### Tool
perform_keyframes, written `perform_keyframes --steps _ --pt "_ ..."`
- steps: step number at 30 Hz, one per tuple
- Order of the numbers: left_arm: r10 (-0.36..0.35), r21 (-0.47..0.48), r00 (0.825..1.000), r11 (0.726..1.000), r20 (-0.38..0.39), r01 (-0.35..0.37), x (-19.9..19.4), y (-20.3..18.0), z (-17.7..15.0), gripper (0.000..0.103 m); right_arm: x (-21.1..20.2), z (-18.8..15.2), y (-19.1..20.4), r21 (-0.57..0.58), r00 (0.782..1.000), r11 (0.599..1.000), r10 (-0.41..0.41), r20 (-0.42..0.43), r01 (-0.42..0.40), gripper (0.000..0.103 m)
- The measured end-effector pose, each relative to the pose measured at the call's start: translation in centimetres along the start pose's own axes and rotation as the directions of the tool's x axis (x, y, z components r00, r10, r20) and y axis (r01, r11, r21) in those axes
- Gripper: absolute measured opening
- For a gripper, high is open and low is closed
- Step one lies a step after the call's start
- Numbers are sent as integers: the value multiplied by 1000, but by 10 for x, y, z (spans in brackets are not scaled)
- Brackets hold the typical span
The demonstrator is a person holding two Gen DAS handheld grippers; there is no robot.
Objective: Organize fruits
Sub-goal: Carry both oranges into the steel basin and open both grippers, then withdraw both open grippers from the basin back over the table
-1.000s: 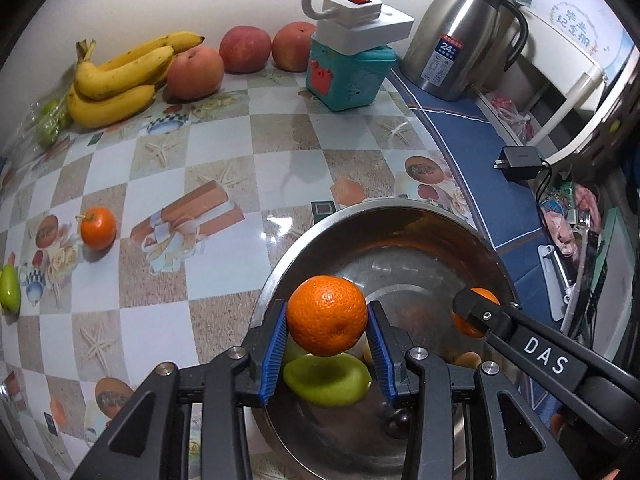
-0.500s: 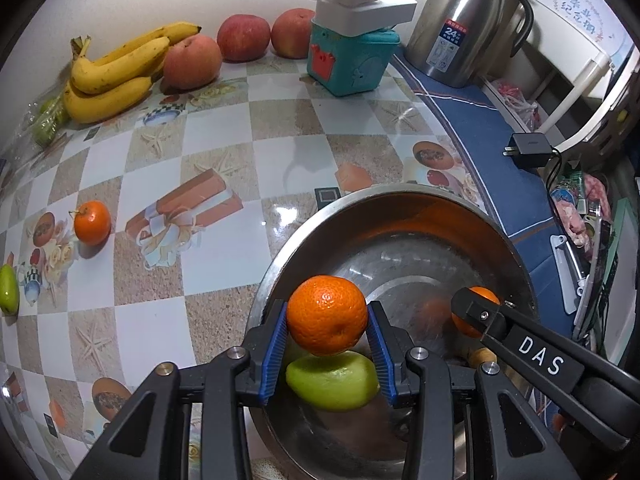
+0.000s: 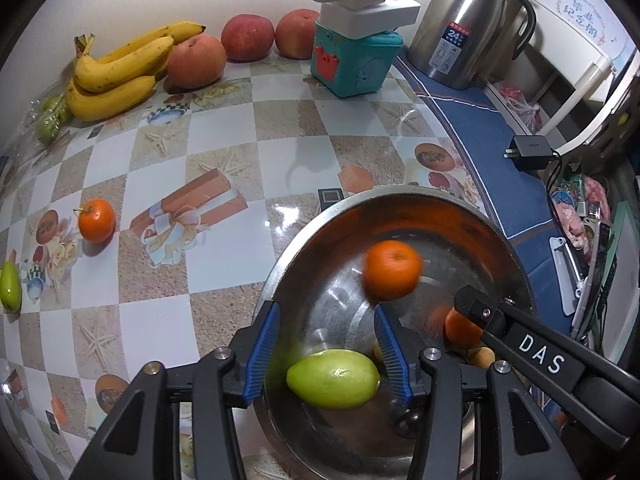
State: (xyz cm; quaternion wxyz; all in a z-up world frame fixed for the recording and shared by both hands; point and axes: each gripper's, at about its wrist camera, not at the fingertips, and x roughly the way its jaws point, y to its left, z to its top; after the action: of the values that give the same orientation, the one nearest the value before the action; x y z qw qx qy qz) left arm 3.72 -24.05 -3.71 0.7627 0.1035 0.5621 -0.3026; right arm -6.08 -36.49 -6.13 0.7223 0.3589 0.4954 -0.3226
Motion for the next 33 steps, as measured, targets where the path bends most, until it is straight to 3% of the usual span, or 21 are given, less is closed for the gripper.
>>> perform_keyframes --steps 7,12,23,28,33 --pt "12 -21 1000 1000 1 -12 -8 8 1 60 -13 1 3 -16 1000 1000 -1 28 2 61" --pt "38 -80 999 996 -13 -39 -13 24 1 68 -22 1 5 -31 999 999 -8 48 10 72" --pt "88 -279 994 955 -57 -101 -21 80 -6 88 -27 -5 16 -88 999 996 -11 40 15 74" --pt "48 -381 996 922 -80 -75 -21 105 -13 91 -27 -9 25 -118 999 993 -10 39 14 82" --pt "48 -423 995 903 -86 -80 -21 119 -16 94 -26 -12 33 -145 999 989 -6 38 12 83"
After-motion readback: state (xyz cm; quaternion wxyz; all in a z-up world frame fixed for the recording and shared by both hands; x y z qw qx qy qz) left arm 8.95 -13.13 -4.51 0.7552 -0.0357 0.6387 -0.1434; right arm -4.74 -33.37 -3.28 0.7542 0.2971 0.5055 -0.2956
